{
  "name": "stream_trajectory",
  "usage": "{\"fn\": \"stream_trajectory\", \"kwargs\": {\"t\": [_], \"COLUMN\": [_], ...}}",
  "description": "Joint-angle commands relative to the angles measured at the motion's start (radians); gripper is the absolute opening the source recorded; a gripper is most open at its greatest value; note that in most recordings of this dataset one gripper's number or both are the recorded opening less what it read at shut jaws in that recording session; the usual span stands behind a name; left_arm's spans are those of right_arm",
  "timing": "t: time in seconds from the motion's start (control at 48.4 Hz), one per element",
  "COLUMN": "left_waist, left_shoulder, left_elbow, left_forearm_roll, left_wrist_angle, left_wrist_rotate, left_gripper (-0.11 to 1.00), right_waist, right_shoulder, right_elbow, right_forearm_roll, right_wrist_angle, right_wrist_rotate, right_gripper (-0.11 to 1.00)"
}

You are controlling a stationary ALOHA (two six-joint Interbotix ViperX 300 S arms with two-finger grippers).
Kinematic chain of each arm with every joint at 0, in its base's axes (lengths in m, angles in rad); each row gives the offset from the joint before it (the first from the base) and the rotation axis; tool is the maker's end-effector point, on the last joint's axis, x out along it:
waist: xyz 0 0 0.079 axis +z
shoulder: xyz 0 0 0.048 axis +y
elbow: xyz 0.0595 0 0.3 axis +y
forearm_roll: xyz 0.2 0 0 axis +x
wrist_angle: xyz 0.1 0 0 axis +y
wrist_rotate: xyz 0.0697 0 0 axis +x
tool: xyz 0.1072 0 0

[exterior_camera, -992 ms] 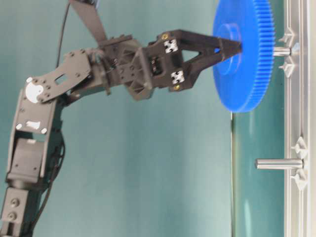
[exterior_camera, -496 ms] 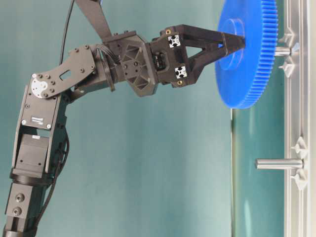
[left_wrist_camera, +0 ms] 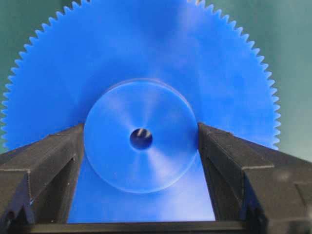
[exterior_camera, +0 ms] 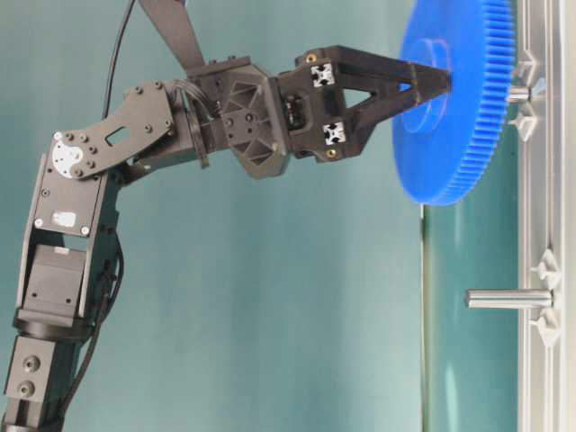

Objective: Insert the large gear onto the shaft.
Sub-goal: 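Align the gear's hole with the shaft and push it on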

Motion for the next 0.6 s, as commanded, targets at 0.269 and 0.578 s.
{"fn": "stream_trajectory", "kwargs": {"t": [0.269,0.578], "left_waist": [-0.011,0.040], "left_shoulder": [-0.037,-0.048], "left_elbow": [0.032,0.031], "left_forearm_roll": [-0.005,-0.005], "left_wrist_angle": [-0.028,-0.037], "left_wrist_rotate": [-0.028,-0.021], "left_gripper": [0.76,0.76], "right_waist": [-0.003,-0.003], "right_shoulder": [0.006,0.002], "right_elbow": [-0.008,-0.006], "right_forearm_roll": [-0.002,0.000], "right_wrist_angle": [-0.005,-0.005], "right_wrist_rotate": [0.012,0.012], "right_gripper": [0.05,0.05]}}
